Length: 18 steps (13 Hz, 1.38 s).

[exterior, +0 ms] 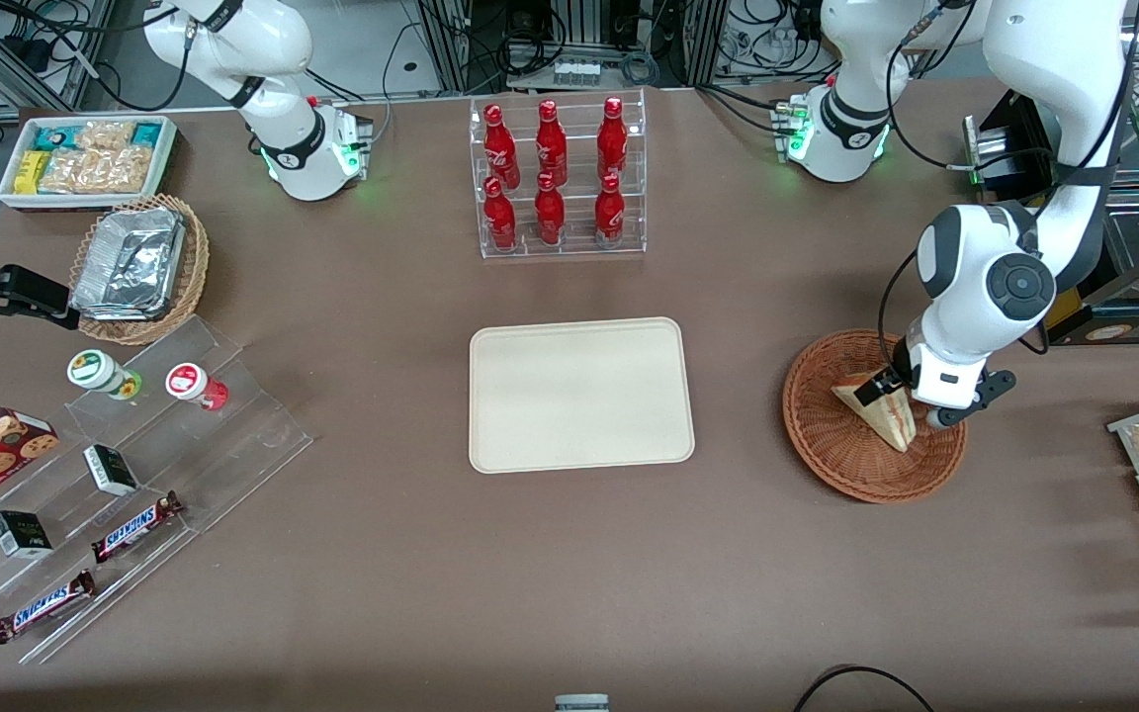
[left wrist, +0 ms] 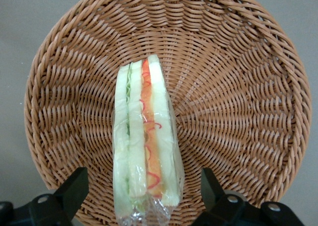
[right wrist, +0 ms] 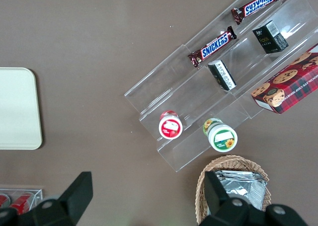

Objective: Place sandwich from basket to tray
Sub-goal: 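Lower the left gripper around the sandwich and close on it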

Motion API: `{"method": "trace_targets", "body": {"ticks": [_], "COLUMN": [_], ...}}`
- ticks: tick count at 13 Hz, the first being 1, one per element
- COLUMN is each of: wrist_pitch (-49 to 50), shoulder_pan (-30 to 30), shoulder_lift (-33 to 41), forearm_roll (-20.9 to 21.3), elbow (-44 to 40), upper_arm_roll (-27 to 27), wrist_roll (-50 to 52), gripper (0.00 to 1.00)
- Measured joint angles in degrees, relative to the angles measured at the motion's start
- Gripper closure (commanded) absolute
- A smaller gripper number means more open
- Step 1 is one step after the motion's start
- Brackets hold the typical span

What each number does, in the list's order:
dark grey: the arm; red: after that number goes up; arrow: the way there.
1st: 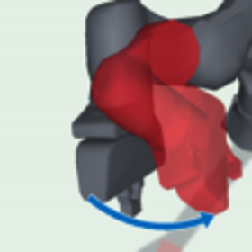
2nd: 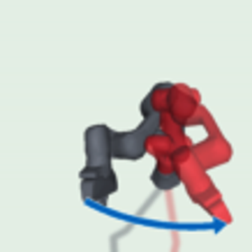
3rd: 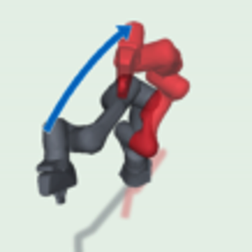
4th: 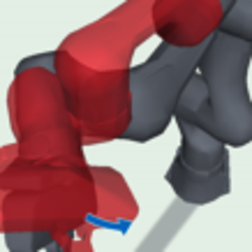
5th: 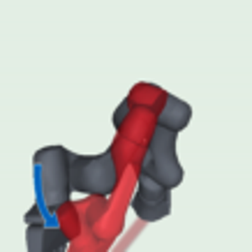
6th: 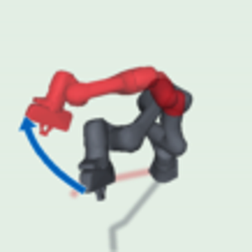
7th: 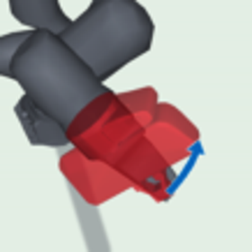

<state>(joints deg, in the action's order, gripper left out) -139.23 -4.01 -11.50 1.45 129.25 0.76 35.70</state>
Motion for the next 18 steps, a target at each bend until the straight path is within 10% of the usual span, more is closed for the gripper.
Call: {"method": "trace_targets", "body": {"ticks": [16, 17, 18], "wrist_pitch": [-0.85, -1.05, -1.17], "shoulder_pan": [0.03, 0.03, 0.03], "shoulder_lift": [-1.26, -1.54, -1.69], "forearm_roll": [0.00, 0.00, 0.00], "elbow": [0.16, 0.16, 0.16], "upper_arm_roll": [-0.03, -0.03, -0.03], "wrist_roll": [0.10, 0.10, 0.10], "gripper": [0.01, 0.16, 0.58]}}
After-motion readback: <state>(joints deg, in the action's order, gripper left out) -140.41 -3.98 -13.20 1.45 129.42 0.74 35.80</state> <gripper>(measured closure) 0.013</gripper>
